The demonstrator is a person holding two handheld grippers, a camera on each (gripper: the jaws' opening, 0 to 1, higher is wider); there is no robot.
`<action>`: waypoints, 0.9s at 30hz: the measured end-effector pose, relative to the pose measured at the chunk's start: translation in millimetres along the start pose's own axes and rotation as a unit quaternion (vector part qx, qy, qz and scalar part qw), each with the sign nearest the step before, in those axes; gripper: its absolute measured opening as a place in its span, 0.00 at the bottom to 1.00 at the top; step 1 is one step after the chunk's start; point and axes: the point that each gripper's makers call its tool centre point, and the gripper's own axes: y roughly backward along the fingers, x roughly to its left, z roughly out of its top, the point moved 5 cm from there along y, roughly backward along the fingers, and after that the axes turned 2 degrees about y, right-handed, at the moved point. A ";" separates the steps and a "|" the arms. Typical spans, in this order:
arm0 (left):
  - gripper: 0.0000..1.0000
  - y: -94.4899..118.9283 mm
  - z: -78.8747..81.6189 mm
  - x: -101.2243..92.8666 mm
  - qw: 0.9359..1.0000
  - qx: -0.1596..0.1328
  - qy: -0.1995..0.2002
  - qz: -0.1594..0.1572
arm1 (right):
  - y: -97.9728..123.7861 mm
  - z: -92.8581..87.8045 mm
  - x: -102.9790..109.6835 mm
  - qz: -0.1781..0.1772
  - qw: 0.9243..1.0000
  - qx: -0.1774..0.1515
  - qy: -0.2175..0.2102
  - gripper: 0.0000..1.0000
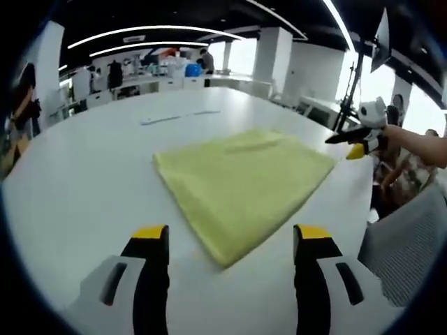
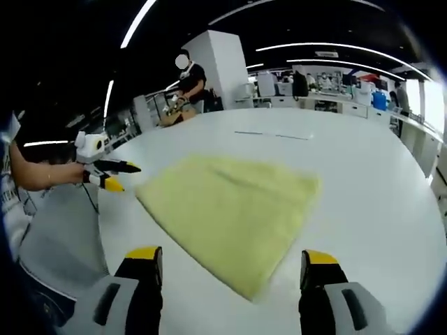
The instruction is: Fold the garment on the visible template until the final outline fits inside the template.
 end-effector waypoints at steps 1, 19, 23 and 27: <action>0.73 1.2 1.6 -0.3 1.000 -0.003 -0.002 0.000 | 1.3 2.7 1.2 0.000 1.000 -0.003 0.005 0.81; 0.96 26.0 17.2 -14.6 0.999 -0.041 -0.002 0.009 | 17.9 23.0 22.2 -0.006 0.998 -0.036 0.044 0.99; 0.99 31.0 18.0 -15.7 0.999 -0.041 -0.001 0.015 | 21.8 24.5 29.9 -0.005 0.998 -0.038 0.051 0.99; 0.99 37.4 19.6 -17.6 0.999 -0.043 -0.008 0.022 | 27.2 26.6 32.7 -0.012 0.997 -0.049 0.055 0.99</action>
